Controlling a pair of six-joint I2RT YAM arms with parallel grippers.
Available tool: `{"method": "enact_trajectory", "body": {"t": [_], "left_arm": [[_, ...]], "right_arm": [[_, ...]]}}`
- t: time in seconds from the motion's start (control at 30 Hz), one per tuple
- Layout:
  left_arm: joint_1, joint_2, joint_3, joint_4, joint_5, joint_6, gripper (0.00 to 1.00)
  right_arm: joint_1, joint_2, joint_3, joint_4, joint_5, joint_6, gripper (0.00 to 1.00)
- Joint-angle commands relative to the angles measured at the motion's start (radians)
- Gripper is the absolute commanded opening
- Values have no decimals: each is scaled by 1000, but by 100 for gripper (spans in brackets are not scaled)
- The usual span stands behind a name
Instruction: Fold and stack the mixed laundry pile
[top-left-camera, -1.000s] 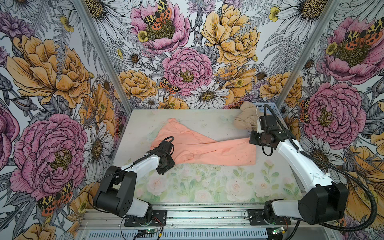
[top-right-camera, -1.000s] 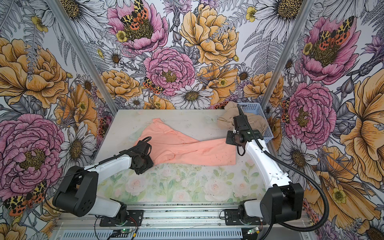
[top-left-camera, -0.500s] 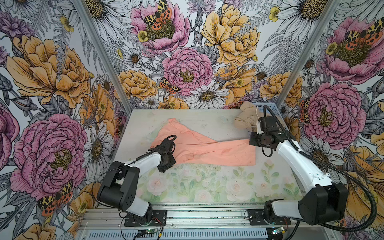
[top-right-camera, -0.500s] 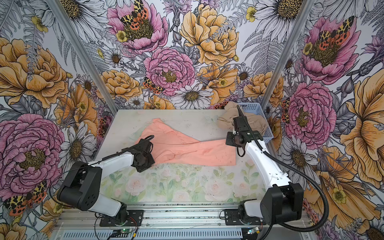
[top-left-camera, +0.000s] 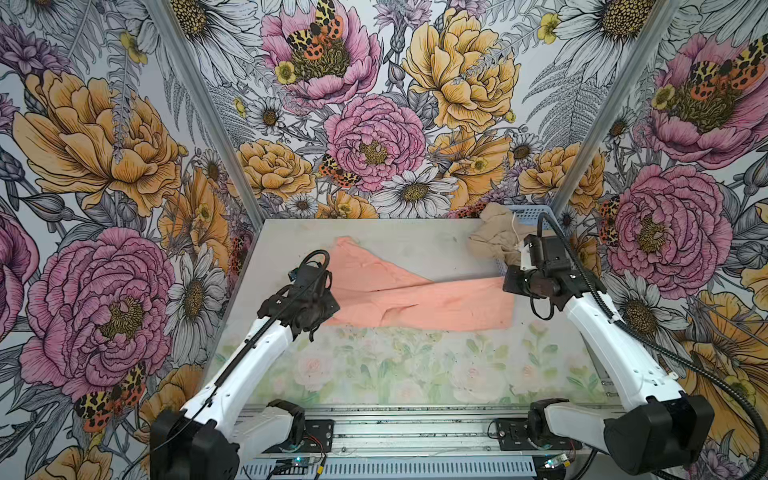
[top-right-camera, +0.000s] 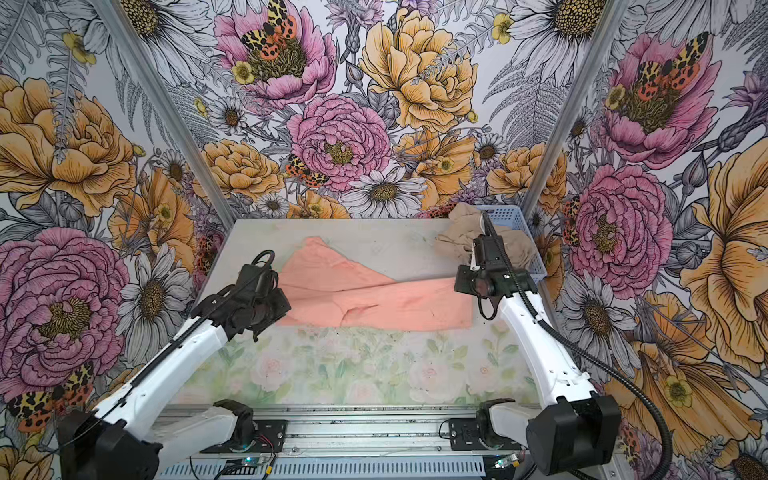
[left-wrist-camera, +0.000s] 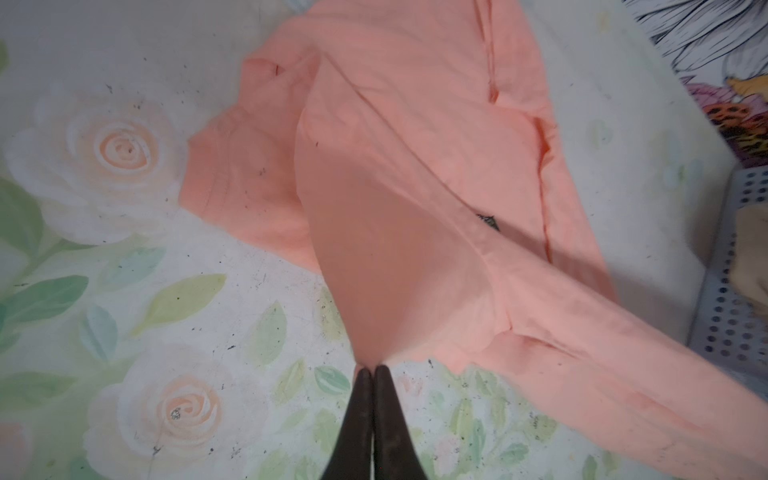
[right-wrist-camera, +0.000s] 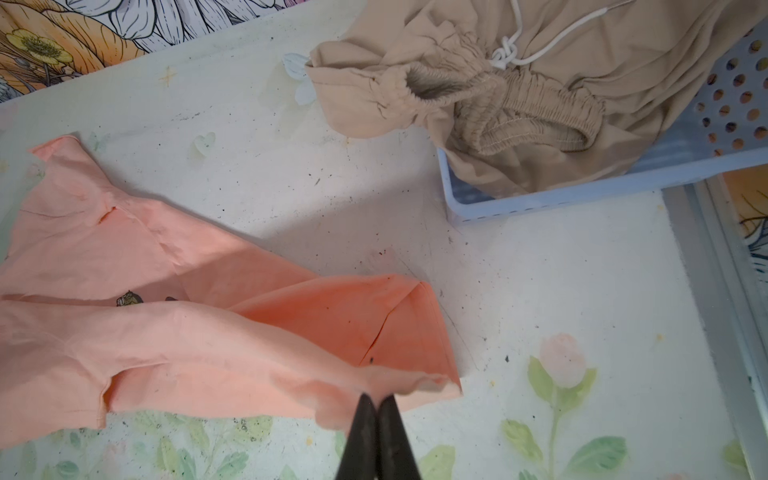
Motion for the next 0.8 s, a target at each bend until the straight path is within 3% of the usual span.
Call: {"method": "enact_trajectory", "body": {"t": [0.0, 0.2, 0.5, 0.77], "left_arm": [[24, -70, 57, -131, -61, 11, 0], [73, -169, 202, -189, -108, 33, 0], [95, -183, 496, -253, -155, 93, 0], [93, -262, 589, -344, -168, 89, 0]], "right_arm": [[-7, -59, 41, -45, -32, 10, 0], [-7, -138, 113, -136, -51, -2, 0], [-10, -213, 318, -270, -74, -19, 0], [-8, -288, 396, -426, -131, -22, 0]]}}
